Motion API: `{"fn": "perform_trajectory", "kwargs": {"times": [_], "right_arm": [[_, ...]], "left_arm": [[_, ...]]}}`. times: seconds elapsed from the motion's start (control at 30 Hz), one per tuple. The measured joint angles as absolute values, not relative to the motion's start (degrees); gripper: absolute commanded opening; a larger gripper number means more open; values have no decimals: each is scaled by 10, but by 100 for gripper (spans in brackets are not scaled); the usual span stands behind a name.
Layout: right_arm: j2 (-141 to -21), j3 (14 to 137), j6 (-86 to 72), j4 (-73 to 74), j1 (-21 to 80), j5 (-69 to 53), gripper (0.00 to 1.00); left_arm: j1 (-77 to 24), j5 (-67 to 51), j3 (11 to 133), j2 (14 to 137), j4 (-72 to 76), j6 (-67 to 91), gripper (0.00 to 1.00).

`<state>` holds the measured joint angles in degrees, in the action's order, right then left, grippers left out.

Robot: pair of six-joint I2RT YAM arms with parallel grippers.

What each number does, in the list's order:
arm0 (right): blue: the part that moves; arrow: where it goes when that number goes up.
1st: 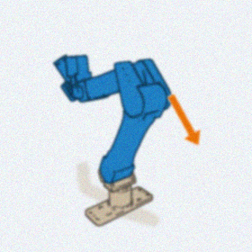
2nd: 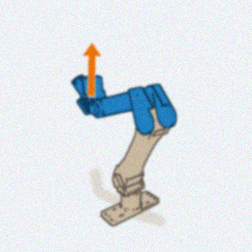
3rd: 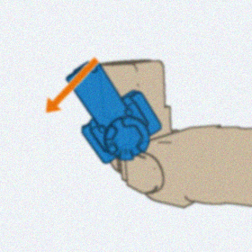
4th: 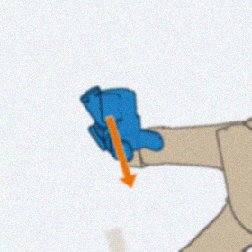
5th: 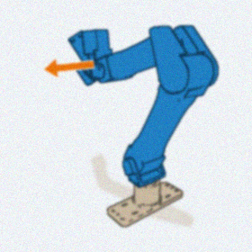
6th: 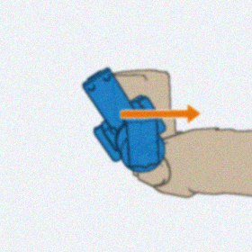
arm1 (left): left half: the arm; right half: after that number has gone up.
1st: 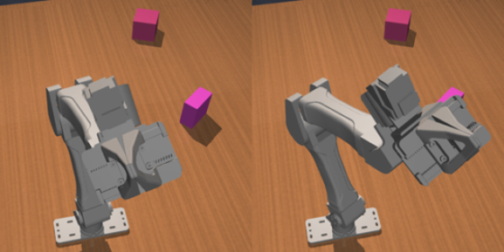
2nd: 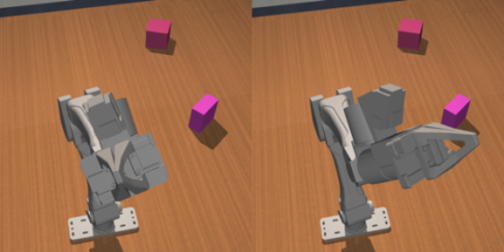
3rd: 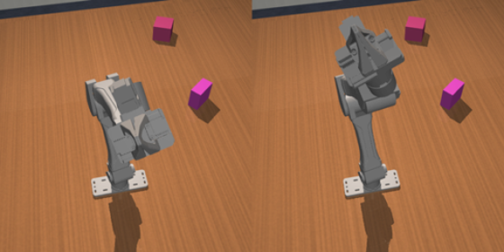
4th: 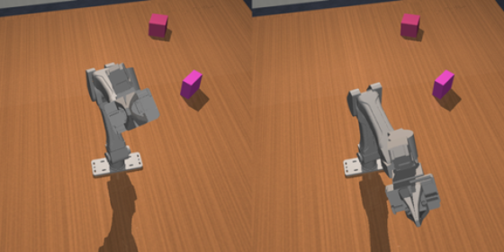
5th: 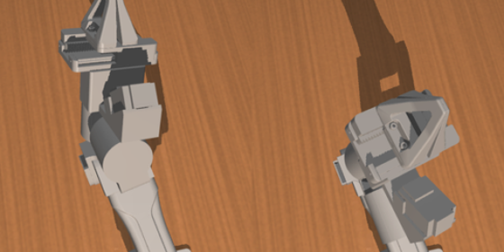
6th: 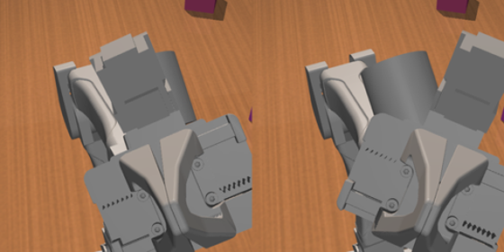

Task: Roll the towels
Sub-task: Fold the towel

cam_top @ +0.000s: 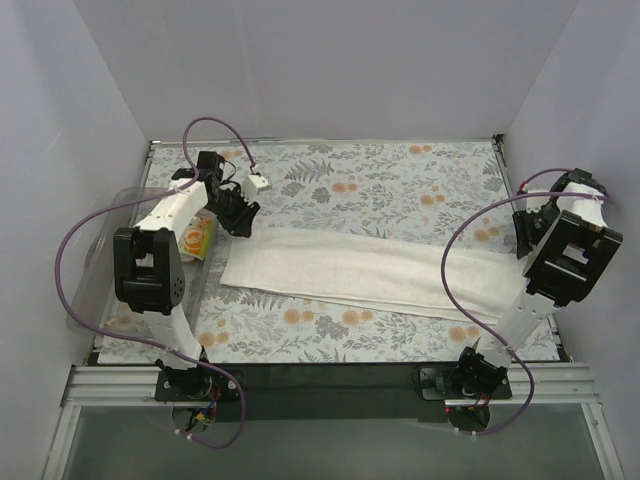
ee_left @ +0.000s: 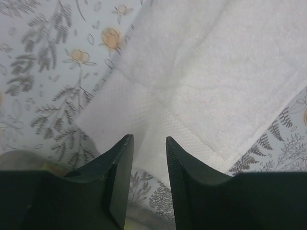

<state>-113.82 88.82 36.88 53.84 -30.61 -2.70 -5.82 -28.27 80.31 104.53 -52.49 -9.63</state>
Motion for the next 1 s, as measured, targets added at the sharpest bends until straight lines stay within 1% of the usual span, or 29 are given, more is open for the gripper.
{"fn": "perform_trajectory", "kwargs": {"times": [0.07, 0.2, 0.27, 0.37, 0.4, 0.47, 0.5, 0.57, 0.6, 0.73, 0.83, 0.87, 0.93, 0.97, 1.0], "right_arm": [[-1122, 888, 373, 538, -297, -25, 45], [-1087, 888, 379, 537, -270, -18, 36], [-1078, 886, 379, 536, -255, -18, 35], [-1074, 870, 380, 530, -231, -19, 30], [-1074, 860, 380, 528, -226, -19, 26], [-1074, 838, 381, 526, -220, -18, 21], [-1074, 826, 381, 525, -218, -18, 17], [-1075, 804, 382, 521, -218, -16, 16], [-1079, 795, 382, 518, -218, -14, 15], [-1120, 781, 380, 492, -217, -4, 15], [-1142, 805, 368, 498, -212, 8, 16], [-1151, 819, 362, 505, -209, 11, 16], [-1172, 851, 354, 515, -204, 14, 16], [-1181, 866, 350, 515, -199, 14, 18], [-1188, 879, 349, 514, -196, 14, 23]], "left_arm": [[-58, -287, 828, 1045, -517, -91, 33], [-60, -285, 848, 1058, -502, -89, 33], [-61, -285, 852, 1078, -493, -92, 33], [-64, -284, 848, 1113, -490, -101, 33], [-64, -283, 843, 1120, -489, -104, 31], [-66, -271, 823, 1124, -480, -105, 27], [-66, -263, 814, 1124, -475, -104, 24], [-68, -245, 800, 1124, -454, -97, 17], [-69, -237, 795, 1125, -444, -92, 12], [-71, -207, 794, 1134, -415, -70, 7], [-72, -193, 799, 1141, -401, -54, 7], [-73, -188, 806, 1146, -400, -50, 8], [-74, -183, 827, 1160, -396, -46, 14], [-74, -182, 838, 1167, -394, -46, 20], [-74, -182, 849, 1174, -393, -50, 23]]}}
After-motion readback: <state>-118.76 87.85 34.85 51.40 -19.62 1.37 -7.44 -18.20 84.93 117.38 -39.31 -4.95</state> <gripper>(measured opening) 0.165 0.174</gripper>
